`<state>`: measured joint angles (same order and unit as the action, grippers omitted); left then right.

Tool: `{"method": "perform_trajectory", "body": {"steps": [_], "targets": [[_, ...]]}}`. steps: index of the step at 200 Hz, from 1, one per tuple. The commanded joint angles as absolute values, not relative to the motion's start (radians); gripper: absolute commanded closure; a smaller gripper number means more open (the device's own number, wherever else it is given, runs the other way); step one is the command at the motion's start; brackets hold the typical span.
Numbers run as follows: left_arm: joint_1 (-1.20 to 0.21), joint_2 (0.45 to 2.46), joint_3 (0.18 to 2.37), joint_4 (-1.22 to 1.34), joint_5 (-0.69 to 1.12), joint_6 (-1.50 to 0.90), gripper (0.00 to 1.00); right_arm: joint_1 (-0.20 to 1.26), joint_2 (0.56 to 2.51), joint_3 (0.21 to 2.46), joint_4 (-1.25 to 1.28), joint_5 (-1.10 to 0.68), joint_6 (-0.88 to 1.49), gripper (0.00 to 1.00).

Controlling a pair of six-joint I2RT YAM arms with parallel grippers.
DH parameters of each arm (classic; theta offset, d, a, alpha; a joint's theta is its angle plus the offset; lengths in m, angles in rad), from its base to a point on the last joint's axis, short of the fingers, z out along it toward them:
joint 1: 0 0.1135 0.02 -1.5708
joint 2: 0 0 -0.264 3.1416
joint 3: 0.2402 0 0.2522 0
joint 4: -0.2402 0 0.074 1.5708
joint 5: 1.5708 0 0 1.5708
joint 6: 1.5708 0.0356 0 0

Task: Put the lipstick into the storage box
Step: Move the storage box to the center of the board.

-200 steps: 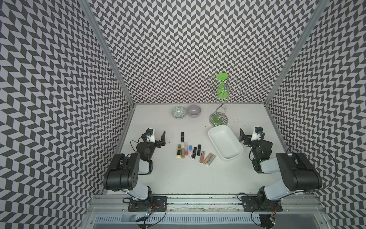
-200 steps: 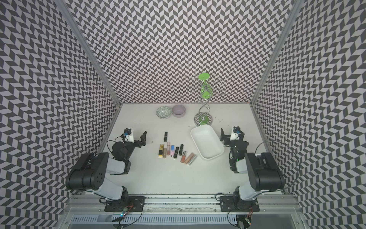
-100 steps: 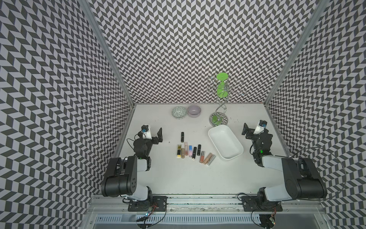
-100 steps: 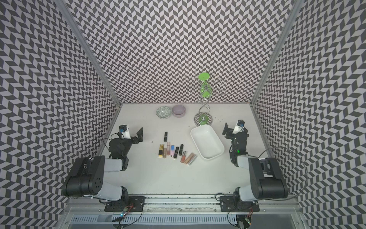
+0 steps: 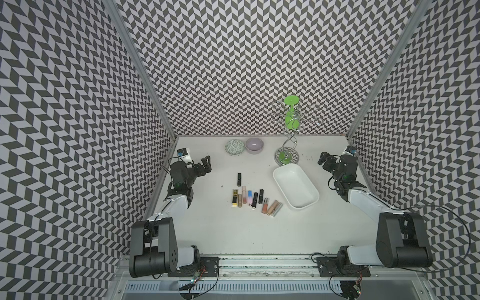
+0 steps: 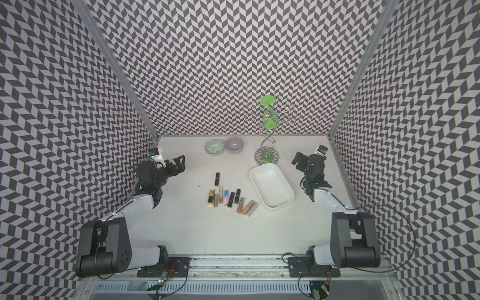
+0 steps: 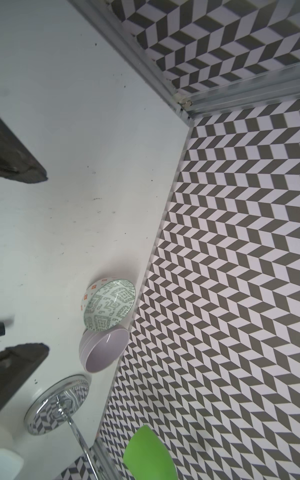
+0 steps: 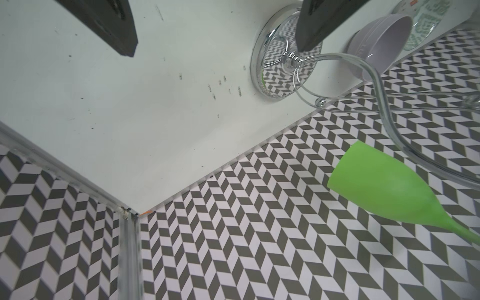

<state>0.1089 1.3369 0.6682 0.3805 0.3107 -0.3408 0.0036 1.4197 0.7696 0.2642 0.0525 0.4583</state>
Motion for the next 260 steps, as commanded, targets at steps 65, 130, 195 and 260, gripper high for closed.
{"method": "perform_trajectory", "body": {"steps": [65, 130, 195, 260], "targets": [[-0.201, 1.136, 0.691, -0.242, 0.527, -0.424, 0.01, 0.138, 1.294, 0.866, -0.129, -0.178, 0.599, 0.0], [-0.443, 1.157, 0.764, -0.269, 0.539, -0.344, 0.01, 0.228, 1.095, 0.869, -0.269, -0.136, 0.64, 0.0], [-0.445, 1.214, 0.766, -0.244, 0.58, -0.387, 0.01, 0.227, 1.097, 0.888, -0.435, -0.118, 0.822, 0.0], [-0.457, 1.129, 0.752, -0.245, 0.505, -0.473, 0.01, 0.199, 1.078, 0.806, -0.471, -0.076, 0.907, 0.0]]}}
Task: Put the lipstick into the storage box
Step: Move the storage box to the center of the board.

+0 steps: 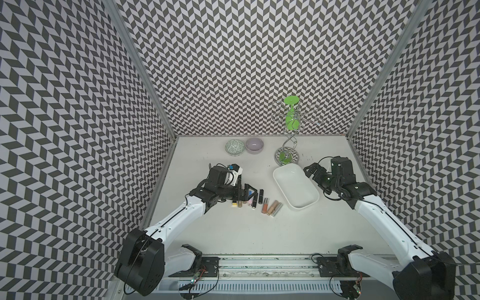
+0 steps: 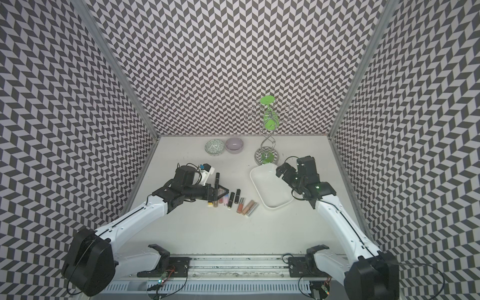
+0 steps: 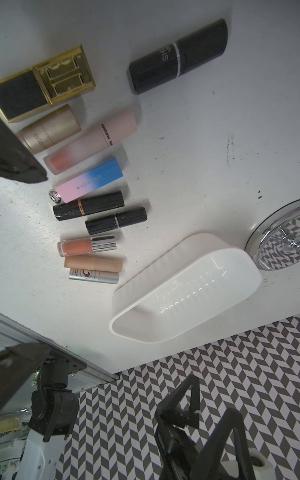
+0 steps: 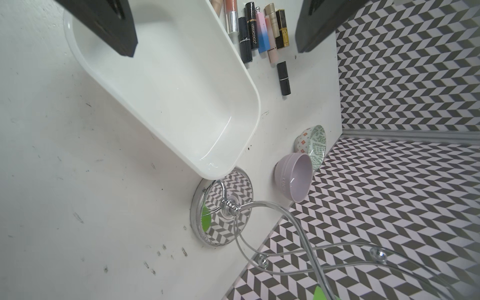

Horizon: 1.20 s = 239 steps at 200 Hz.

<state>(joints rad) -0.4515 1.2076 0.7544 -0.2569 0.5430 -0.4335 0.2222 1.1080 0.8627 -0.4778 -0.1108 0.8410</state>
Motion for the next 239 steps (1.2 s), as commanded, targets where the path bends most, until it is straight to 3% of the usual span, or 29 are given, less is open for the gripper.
{"method": "perform_trajectory", "body": {"steps": [1, 86, 151, 209, 239], "targets": [[-0.457, 1.126, 0.751, -0.244, 0.505, -0.475, 0.01, 0.198, 1.076, 0.804, -0.471, -0.076, 0.91, 0.0], [-0.48, 1.052, 0.597, -0.013, 0.382, -0.635, 0.01, 0.166, 1.128, 0.67, -0.454, -0.288, 0.998, 0.04], [-0.5, 0.767, 0.396, 0.098, 0.243, -0.703, 0.01, 0.163, 1.095, 0.651, -0.513, -0.236, 0.977, 0.04], [-0.502, 0.82, 0.416, 0.125, 0.259, -0.665, 0.01, 0.163, 1.073, 0.857, -0.647, -0.104, 0.866, 0.04], [-0.516, 0.859, 0.431, 0.146, 0.253, -0.63, 0.01, 0.163, 1.019, 0.841, -0.754, -0.136, 0.889, 0.03]]}}
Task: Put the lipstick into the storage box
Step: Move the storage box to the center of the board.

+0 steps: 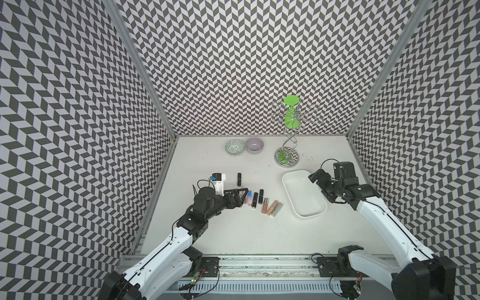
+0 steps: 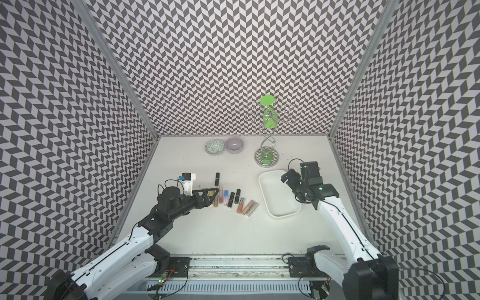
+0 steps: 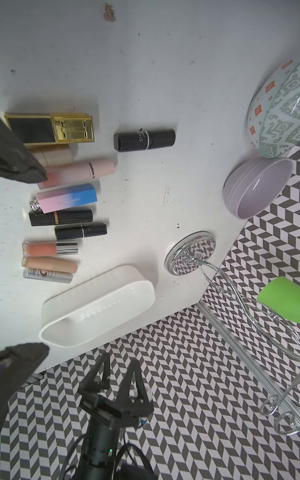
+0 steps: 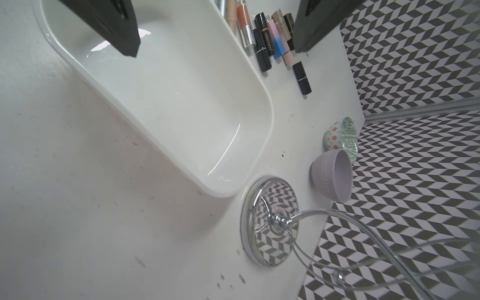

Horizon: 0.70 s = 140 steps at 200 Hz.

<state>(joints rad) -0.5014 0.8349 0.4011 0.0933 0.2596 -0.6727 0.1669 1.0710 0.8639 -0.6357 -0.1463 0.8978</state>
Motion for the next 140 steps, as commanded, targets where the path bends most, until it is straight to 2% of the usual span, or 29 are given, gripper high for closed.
{"method": "perform_trajectory", "body": {"steps": [1, 56, 110, 140], "targets": [[-0.516, 0.861, 0.433, 0.147, 0.253, -0.629, 0.01, 0.163, 1.017, 0.838, -0.756, -0.14, 0.893, 0.03], [-0.59, 0.954, 0.479, 0.182, 0.252, -0.559, 0.01, 0.163, 0.933, 0.634, -0.762, -0.273, 0.998, 0.02], [-0.61, 0.965, 0.503, 0.146, 0.245, -0.493, 0.01, 0.165, 0.937, 0.622, -0.764, -0.282, 1.029, 0.02], [-0.612, 0.953, 0.503, 0.139, 0.229, -0.476, 0.01, 0.166, 0.962, 0.754, -0.809, -0.214, 0.996, 0.02]]}}
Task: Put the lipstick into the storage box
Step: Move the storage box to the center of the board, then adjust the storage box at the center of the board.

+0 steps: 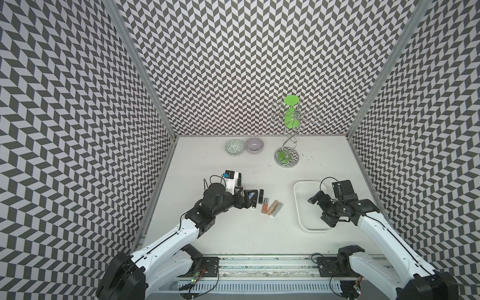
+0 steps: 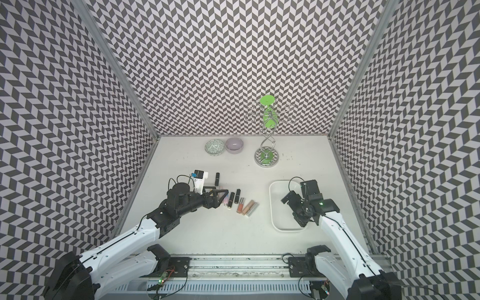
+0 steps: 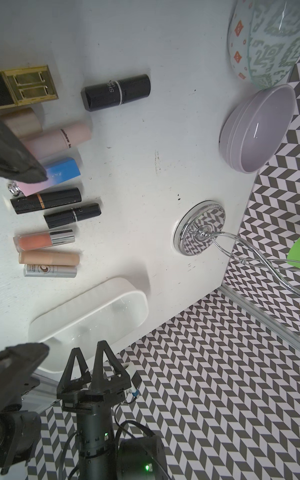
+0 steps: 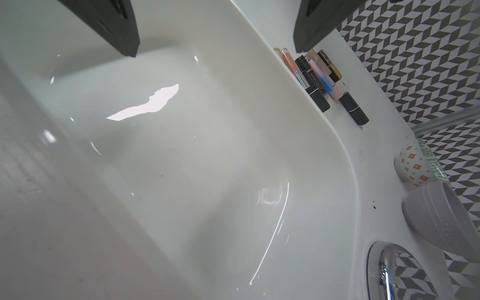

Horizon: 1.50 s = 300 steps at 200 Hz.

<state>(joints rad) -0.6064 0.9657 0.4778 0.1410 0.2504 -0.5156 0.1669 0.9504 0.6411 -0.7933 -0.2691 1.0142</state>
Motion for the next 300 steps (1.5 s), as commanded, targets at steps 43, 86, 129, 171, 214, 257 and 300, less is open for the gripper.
{"method": "perform_trajectory", "body": {"steps": [43, 86, 129, 171, 214, 257, 300], "targets": [[-0.615, 0.952, 0.521, 0.146, 0.216, -0.447, 0.01, 0.165, 0.968, 0.889, -0.947, -0.049, 0.934, 0.0], [-0.623, 0.943, 0.55, 0.095, 0.192, -0.431, 0.01, 0.066, 0.957, 0.846, -0.994, -0.132, 0.827, 0.0], [-0.624, 0.933, 0.563, 0.068, 0.17, -0.439, 0.01, 0.064, 0.915, 0.941, -1.238, 0.092, 0.699, 0.0], [-0.625, 0.933, 0.553, 0.087, 0.165, -0.447, 0.01, 0.054, 0.888, 0.792, -1.146, 0.096, 0.7, 0.0], [-0.63, 0.919, 0.55, 0.056, 0.16, -0.45, 0.01, 0.051, 1.006, 0.715, -0.974, -0.01, 0.697, 0.04], [-0.63, 0.901, 0.549, 0.012, 0.152, -0.445, 0.01, 0.05, 1.084, 0.653, -0.869, -0.169, 0.701, 0.05], [-0.629, 0.894, 0.549, 0.002, 0.137, -0.441, 0.01, 0.05, 1.119, 0.632, -0.79, -0.328, 0.766, 0.13]]}}
